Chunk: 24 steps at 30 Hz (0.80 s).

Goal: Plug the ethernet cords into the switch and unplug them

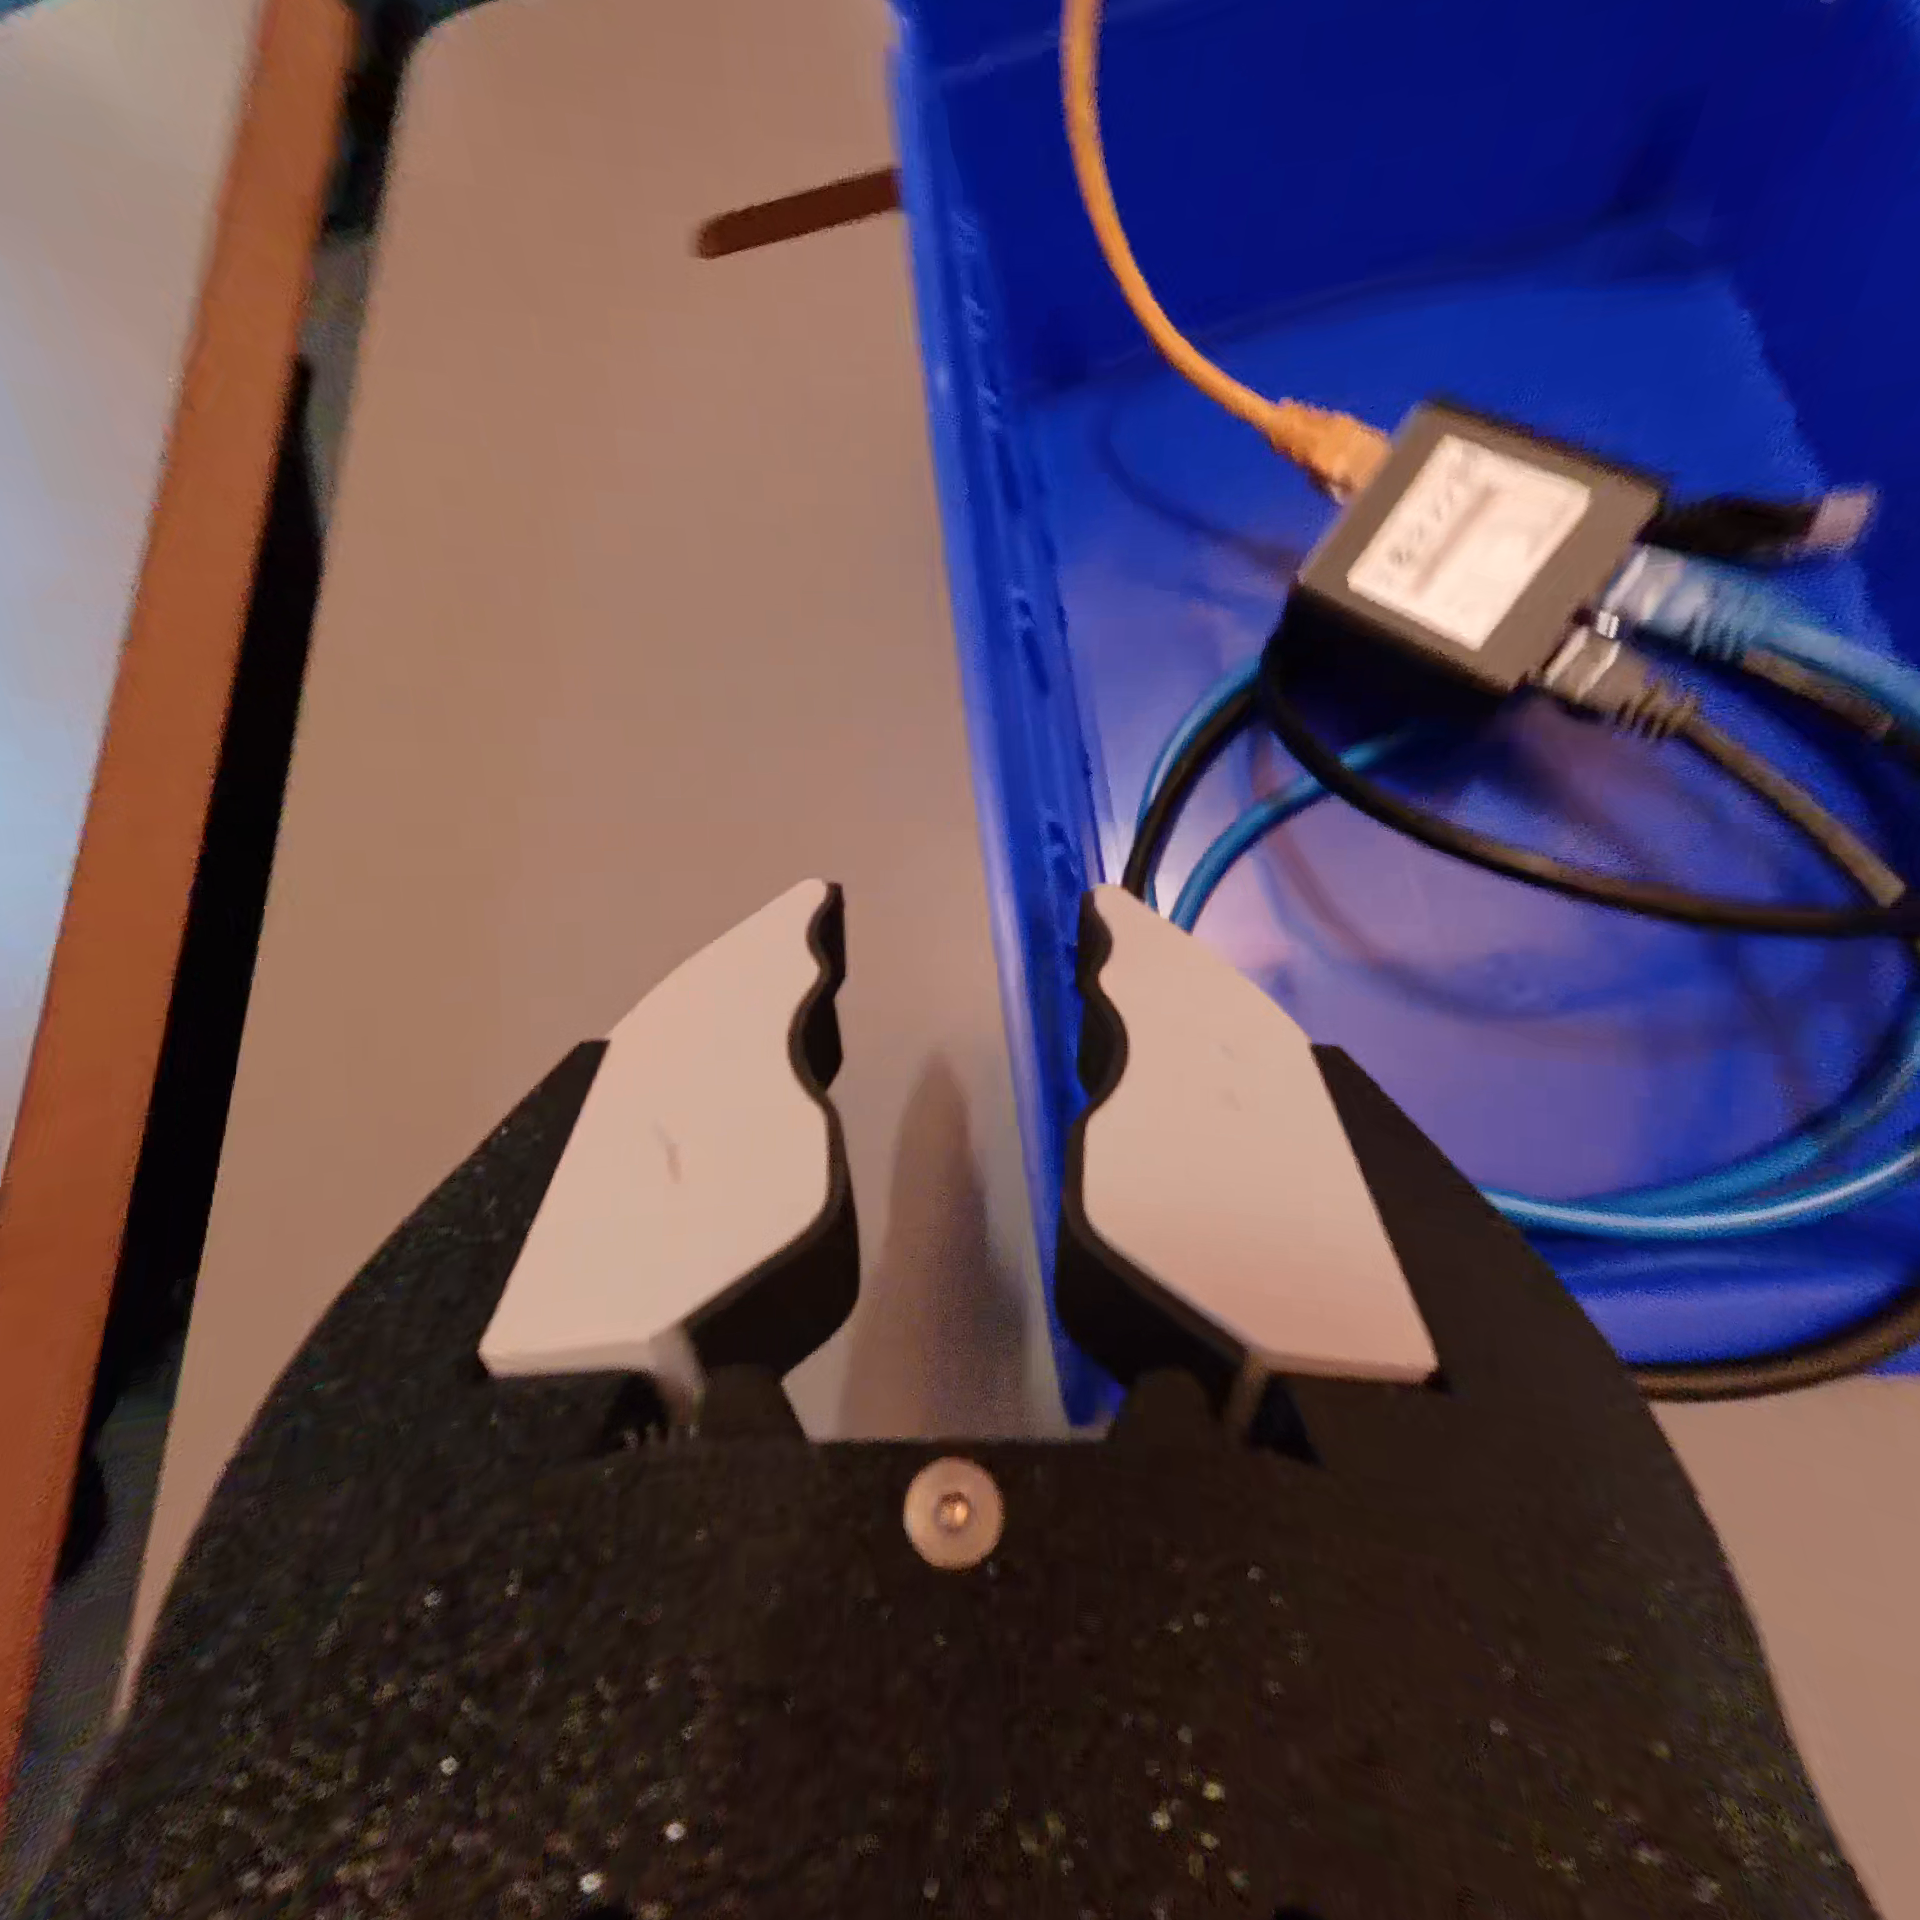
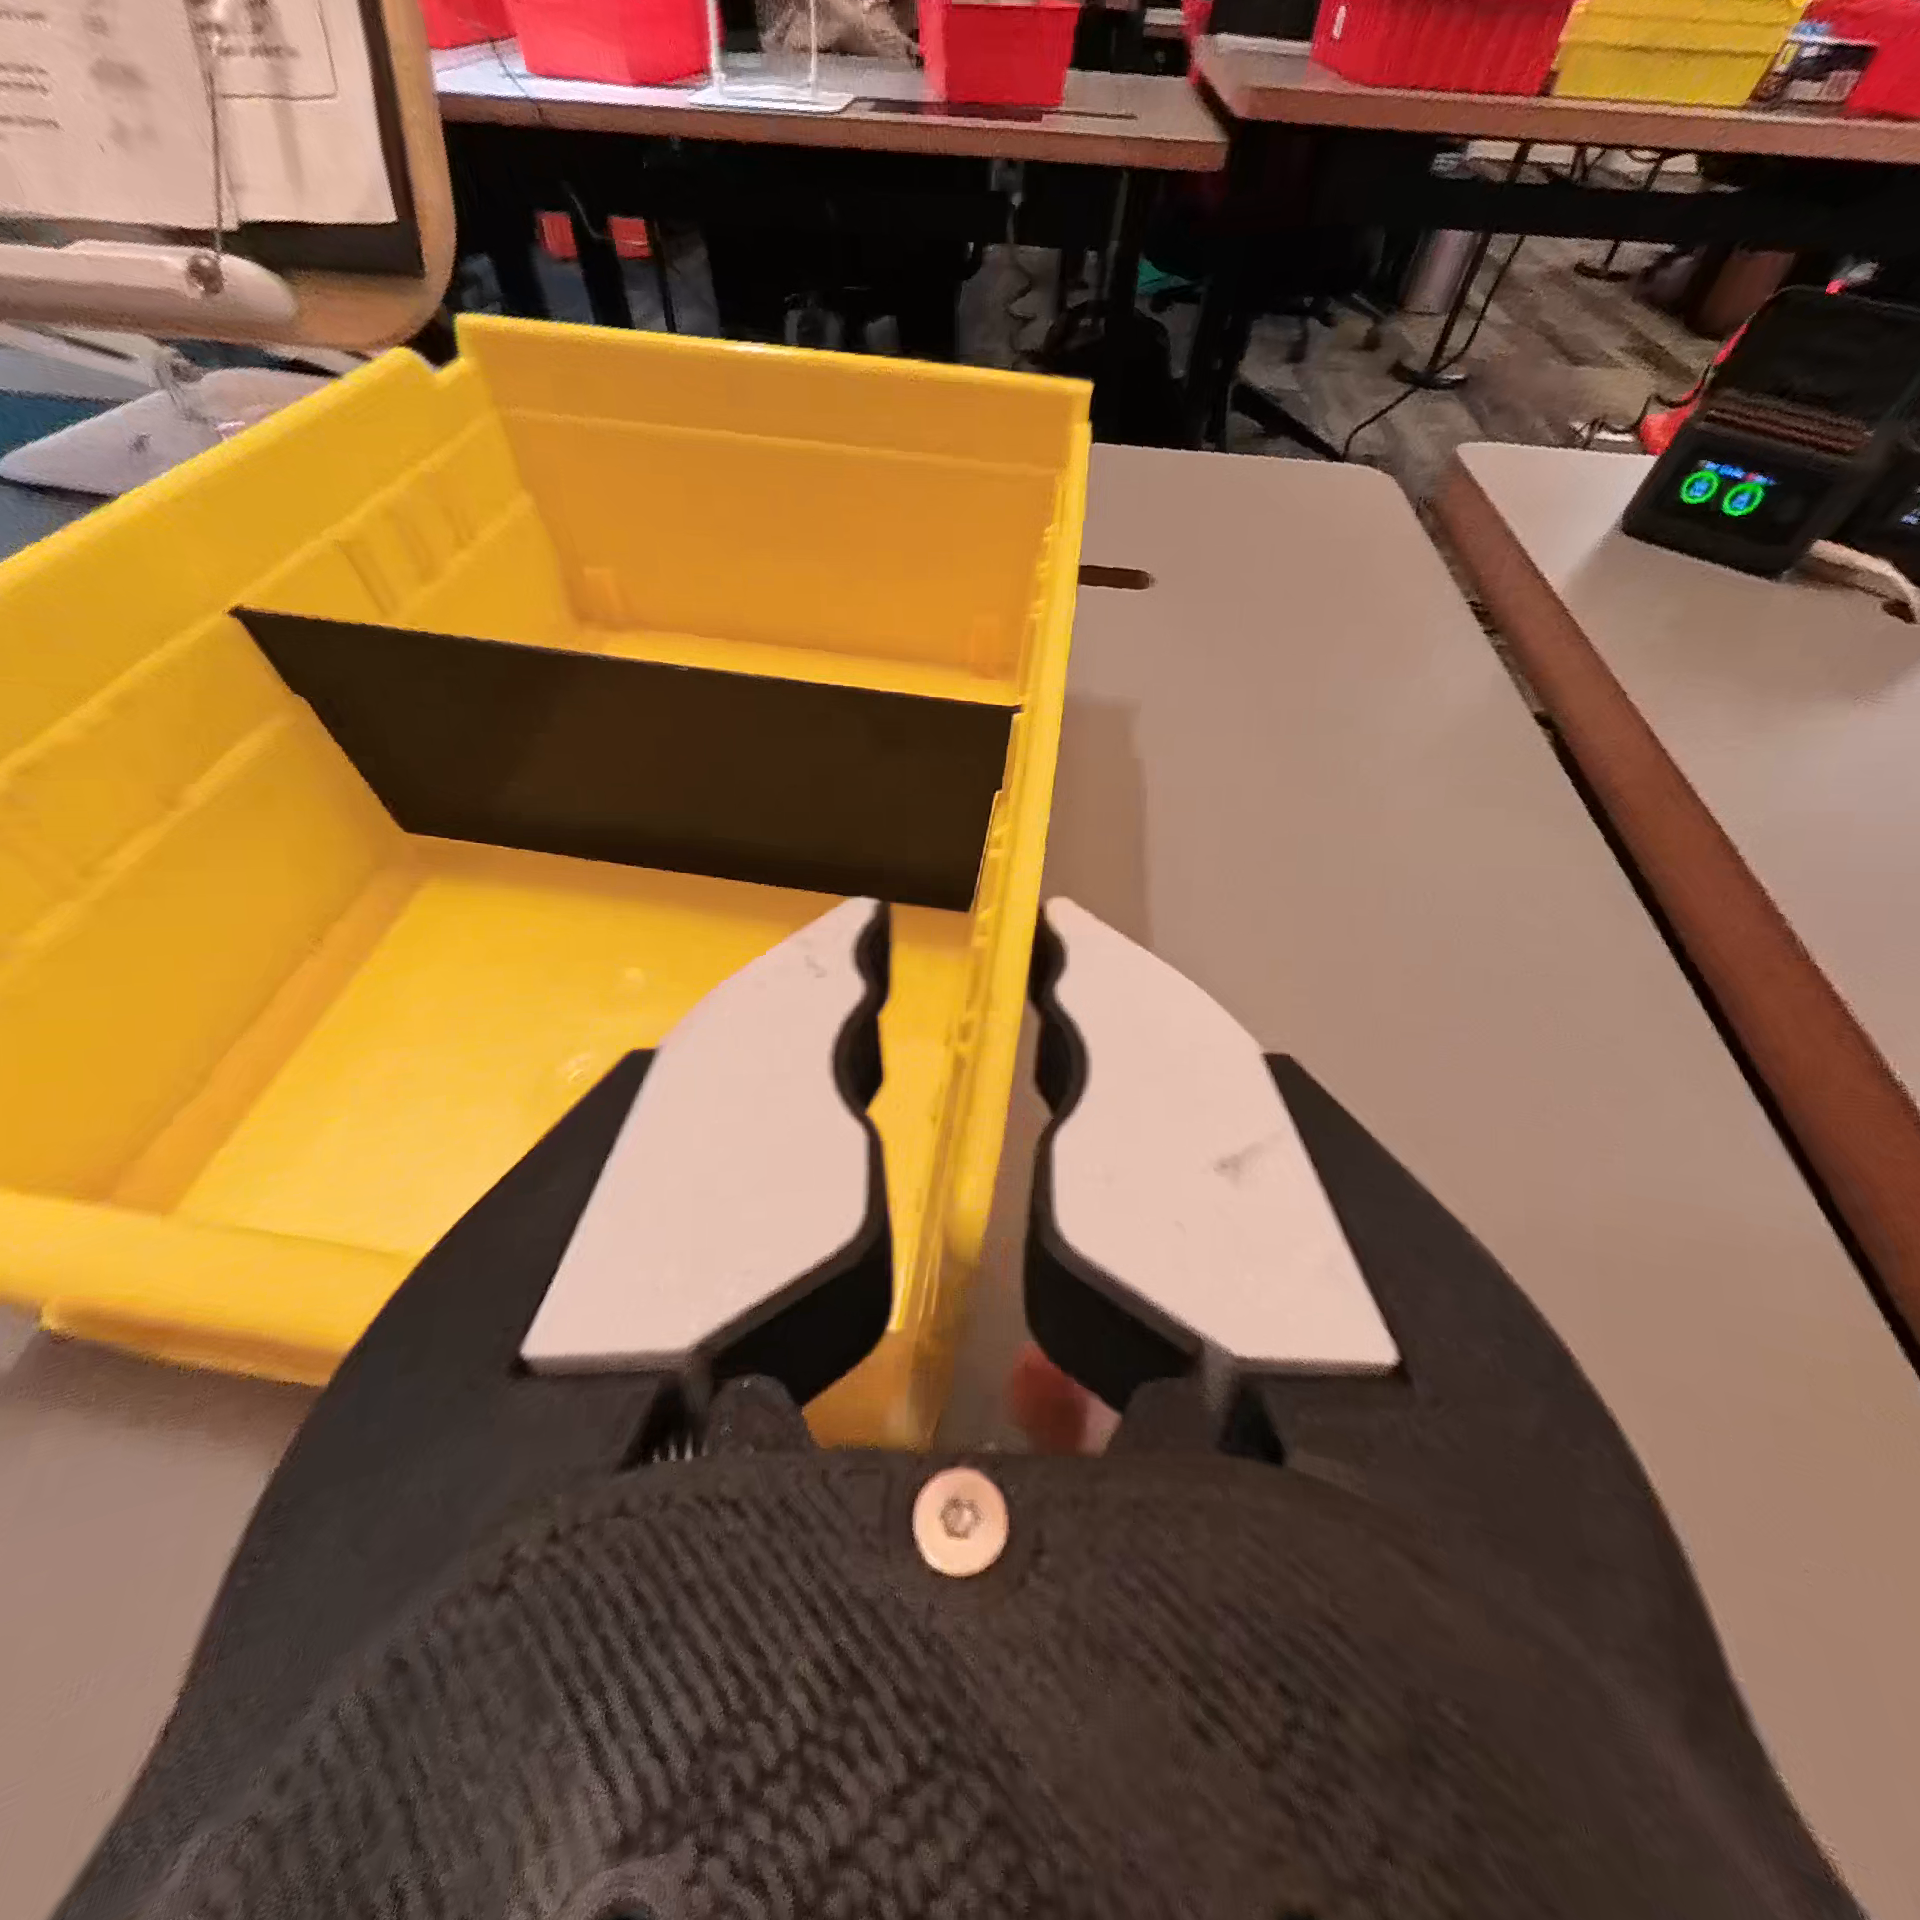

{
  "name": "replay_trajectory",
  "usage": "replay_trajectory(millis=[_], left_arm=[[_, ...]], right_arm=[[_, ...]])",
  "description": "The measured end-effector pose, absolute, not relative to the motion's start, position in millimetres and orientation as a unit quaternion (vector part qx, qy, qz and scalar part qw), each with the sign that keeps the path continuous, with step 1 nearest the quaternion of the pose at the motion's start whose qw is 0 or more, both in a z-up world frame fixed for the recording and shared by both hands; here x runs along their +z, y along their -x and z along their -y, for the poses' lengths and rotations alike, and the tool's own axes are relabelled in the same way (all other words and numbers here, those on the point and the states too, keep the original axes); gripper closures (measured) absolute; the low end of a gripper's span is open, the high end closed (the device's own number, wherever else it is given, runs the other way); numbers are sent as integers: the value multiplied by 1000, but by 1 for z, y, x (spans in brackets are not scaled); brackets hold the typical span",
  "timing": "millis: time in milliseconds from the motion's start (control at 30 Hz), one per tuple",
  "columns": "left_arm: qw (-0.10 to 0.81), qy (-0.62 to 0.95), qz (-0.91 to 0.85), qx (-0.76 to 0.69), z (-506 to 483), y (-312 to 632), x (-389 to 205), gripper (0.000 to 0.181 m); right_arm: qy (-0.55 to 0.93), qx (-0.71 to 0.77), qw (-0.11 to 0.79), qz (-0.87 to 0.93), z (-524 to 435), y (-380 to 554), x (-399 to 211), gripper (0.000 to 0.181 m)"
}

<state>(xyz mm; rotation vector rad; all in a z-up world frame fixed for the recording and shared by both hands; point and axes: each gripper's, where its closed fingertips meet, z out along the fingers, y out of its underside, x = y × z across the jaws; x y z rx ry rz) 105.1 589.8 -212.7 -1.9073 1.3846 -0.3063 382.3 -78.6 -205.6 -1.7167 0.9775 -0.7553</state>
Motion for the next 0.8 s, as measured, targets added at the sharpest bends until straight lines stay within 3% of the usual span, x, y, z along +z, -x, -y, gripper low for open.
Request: replay_trajectory(millis=[167,267,333,500,600,800], left_arm=[[343,776,-482,-217,-543,-127,-169,115],[358,780,-501,-110,-539,-130,-164,108],[360,756,-531,-130,-519,-152,-157,107],[136,824,-473,-280,-459,-206,-189,109],[93,885,-369,-268,-472,-224,-213,93],[82,945,-221,-226,-496,-237,-246,90]], right_arm=[[697,-371,479,-383,87,-377,-173,101],[681,-398,497,-361,81,-367,-143,88],[677,-400,515,-340,71,-359,-128,87],[667,-395,555,-301,48,-341,-105,94],[672,-391,561,-285,38,-335,-102,94],[690,-375,562,-261,27,-332,-112,97]])
